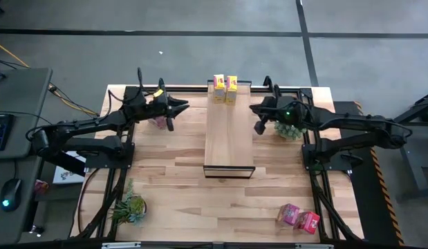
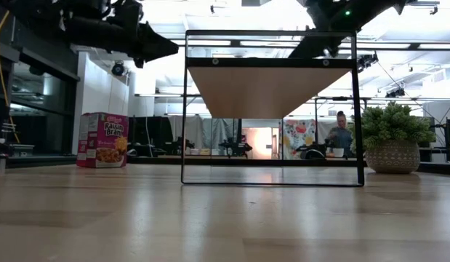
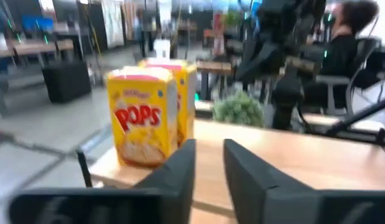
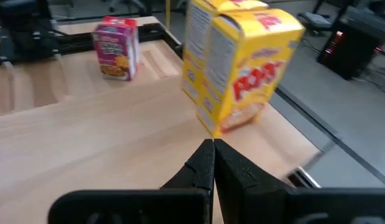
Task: Stack cereal on shelf
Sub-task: Put the top purple cereal box on the shelf
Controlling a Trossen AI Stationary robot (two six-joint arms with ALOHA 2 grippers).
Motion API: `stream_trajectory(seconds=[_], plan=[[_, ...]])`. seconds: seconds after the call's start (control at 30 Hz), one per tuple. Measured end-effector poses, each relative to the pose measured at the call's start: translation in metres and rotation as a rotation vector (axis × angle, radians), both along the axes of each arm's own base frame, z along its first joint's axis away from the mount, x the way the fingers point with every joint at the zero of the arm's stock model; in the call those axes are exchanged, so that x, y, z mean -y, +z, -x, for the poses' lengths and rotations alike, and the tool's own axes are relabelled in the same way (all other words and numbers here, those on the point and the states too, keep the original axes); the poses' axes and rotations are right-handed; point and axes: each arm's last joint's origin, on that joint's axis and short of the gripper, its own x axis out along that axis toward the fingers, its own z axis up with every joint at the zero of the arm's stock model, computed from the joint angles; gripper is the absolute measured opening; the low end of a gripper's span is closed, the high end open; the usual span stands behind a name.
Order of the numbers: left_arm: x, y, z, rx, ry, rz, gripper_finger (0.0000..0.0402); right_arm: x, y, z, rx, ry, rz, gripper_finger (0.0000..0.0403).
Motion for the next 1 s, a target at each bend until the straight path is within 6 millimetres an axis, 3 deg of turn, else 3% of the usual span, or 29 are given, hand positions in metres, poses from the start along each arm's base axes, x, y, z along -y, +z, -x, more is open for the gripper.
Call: stream_trajectory(seconds=[0.2,0.37,0.6,0.8,1.0], plan=[[0.005,0.042,-0.006,-0.384,0.182,0.117,0.0196,-0.002,-0.001,0.007,-0.024,-0.078,-0.019,0.0000],[0.014,0.058,0.002,-0.698,0.357,0.285,0.0249,-0.001,-0.004,0.006,-0.023,-0.100,-0.042,0.0000],[0.019,0.034,0.017,-0.895,0.638,0.483,0.0252,-0.001,-0.012,0.005,-0.015,-0.113,-0.064,0.0000],[0.017,0.022,0.017,-0.915,0.703,0.472,0.0251,0.000,-0.024,0.007,-0.018,-0.175,-0.098,0.0000],[0.003,0.012,0.009,-0.954,0.705,0.479,0.0250,0.000,-0.021,0.006,0.023,-0.186,-0.106,0.0000]])
